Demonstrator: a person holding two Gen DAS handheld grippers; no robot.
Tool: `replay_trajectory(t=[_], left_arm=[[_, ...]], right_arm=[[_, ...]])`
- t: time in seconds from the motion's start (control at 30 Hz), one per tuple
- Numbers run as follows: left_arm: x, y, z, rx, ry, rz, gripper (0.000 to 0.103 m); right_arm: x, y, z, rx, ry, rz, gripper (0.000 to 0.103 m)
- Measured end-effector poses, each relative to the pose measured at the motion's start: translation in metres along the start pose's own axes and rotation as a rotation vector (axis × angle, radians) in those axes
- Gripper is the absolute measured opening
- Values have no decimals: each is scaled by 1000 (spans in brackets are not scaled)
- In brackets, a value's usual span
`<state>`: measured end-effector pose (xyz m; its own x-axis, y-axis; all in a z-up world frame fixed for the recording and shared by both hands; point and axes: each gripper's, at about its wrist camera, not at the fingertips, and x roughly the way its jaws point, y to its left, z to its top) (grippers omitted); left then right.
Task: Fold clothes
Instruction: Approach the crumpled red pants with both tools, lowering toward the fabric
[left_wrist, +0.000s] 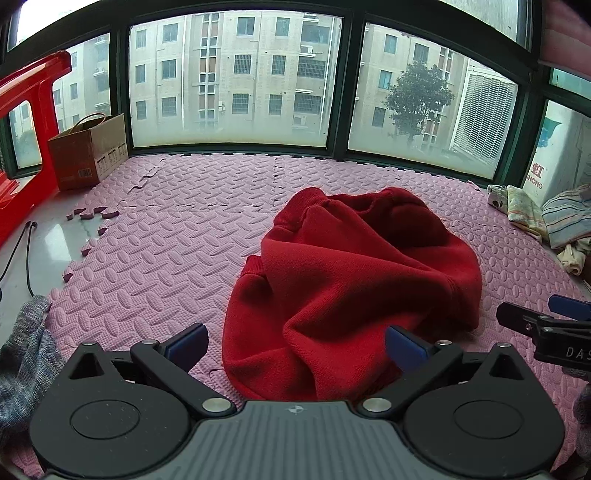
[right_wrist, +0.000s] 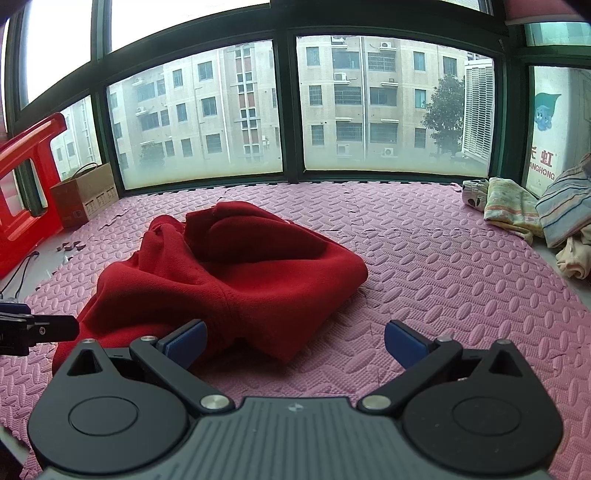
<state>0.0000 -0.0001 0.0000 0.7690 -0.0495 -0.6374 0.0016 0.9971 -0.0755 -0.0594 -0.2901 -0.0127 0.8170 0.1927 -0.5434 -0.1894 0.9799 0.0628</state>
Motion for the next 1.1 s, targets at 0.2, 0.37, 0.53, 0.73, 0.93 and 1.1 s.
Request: replay_trajectory(t=[0.2,0.37,0.53,0.73,0.93,1.1], left_arm=[[-3,-11,-4,33,-4,27,103],[-12,-11,-10,10,4,4,103],[-11,-12,-13,14,27,8,103],[-14,-13,-19,4,42,15,103],[-16,-12,-26,-9,58,36,103],[-17,-13,-30,-15,68,47,103]], right_arm=[[-11,-5,-3,7,-3,0,103],[-8,18,-4,10,-5,-7,103],[-11,36,-6,27,-2,-9,103],[-10,48,-5,44,3,-19,103],[-7,60,-5,63,13,-28,101],[-5,69,-6,71,26,-43,99]])
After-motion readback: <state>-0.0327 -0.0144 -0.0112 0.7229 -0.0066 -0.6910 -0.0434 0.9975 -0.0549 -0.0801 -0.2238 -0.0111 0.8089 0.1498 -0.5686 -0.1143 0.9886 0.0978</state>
